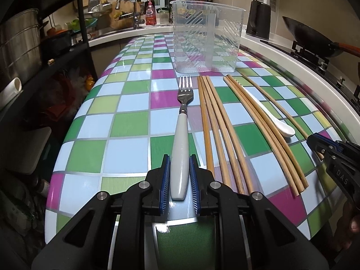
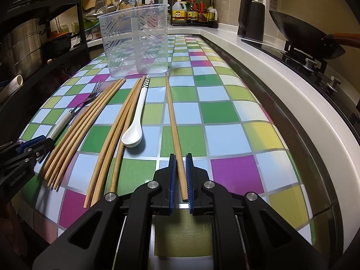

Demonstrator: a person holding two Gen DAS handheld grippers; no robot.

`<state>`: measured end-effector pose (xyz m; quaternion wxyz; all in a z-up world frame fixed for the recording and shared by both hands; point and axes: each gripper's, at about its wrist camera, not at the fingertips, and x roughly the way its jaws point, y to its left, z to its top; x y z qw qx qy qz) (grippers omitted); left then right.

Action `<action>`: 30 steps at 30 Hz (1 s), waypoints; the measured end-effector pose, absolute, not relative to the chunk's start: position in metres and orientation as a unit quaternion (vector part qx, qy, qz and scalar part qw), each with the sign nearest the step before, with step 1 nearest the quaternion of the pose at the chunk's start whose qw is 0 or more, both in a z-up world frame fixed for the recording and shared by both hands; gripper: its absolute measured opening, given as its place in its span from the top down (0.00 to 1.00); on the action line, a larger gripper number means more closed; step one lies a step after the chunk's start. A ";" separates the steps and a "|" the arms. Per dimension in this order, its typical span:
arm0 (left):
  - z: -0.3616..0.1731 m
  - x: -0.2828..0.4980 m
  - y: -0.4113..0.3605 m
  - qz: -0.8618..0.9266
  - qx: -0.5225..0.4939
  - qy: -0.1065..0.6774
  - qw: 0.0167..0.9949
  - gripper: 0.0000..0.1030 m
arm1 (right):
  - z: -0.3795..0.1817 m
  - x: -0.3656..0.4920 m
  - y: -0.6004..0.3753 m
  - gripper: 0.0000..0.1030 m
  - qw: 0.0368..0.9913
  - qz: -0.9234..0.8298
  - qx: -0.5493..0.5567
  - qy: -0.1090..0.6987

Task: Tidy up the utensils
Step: 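Grasp the white-handled fork with the left tool while the right tool grasps a single chopstick, then lift the fork and chopstick and carry both toward the clear plastic container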

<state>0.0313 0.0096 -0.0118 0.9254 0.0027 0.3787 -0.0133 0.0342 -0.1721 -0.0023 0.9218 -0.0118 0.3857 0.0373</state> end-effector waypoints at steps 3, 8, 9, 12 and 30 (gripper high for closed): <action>-0.012 0.032 0.009 -0.013 0.001 0.376 0.926 0.82 | -0.002 0.036 -0.172 0.91 0.922 0.039 -0.014 0.385; -0.013 0.031 0.007 -0.012 0.001 0.373 0.928 0.82 | -0.002 0.036 -0.171 0.91 0.922 0.040 -0.019 0.384; -0.013 0.030 0.007 -0.012 0.001 0.372 0.928 0.82 | -0.003 0.036 -0.171 0.91 0.922 0.041 -0.019 0.384; -0.014 0.030 0.006 -0.013 0.001 0.370 0.929 0.82 | -0.002 0.037 -0.170 0.91 0.922 0.042 -0.021 0.384; -0.015 0.031 0.006 -0.013 -0.001 0.365 0.931 0.82 | -0.002 0.038 -0.169 0.91 0.922 0.043 -0.025 0.384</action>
